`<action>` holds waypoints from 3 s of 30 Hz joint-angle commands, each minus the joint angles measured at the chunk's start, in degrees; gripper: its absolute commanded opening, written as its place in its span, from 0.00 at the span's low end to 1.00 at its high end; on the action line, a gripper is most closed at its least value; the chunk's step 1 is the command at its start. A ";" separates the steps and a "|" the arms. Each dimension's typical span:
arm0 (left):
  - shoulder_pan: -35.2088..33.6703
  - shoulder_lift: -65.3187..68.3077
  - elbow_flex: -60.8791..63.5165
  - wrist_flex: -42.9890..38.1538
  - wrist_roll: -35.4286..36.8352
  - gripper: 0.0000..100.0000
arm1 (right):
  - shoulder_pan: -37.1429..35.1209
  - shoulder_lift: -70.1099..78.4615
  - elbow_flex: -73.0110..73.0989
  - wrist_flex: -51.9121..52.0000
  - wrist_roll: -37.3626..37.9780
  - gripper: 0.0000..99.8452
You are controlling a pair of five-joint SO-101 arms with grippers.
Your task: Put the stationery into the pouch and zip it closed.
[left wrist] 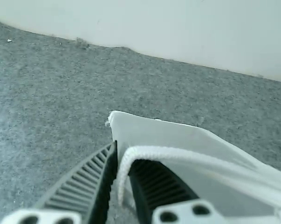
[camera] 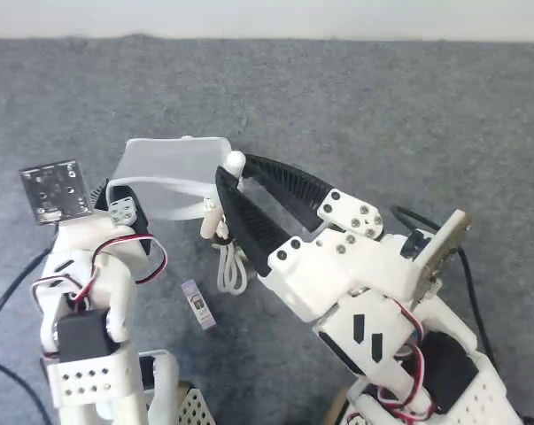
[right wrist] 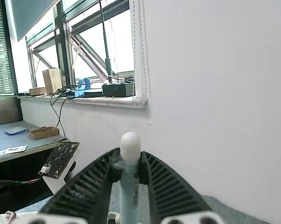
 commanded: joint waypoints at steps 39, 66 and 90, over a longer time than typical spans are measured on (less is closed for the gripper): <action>-0.18 -1.14 -3.38 0.09 -0.44 0.01 | -0.84 10.68 29.45 -45.93 14.68 0.01; 0.09 -1.14 -3.21 -0.09 -0.44 0.01 | -2.42 7.78 35.34 -38.81 14.95 0.01; -0.09 -1.14 -3.21 -0.09 -0.44 0.01 | -2.51 1.36 32.62 -23.87 14.51 0.15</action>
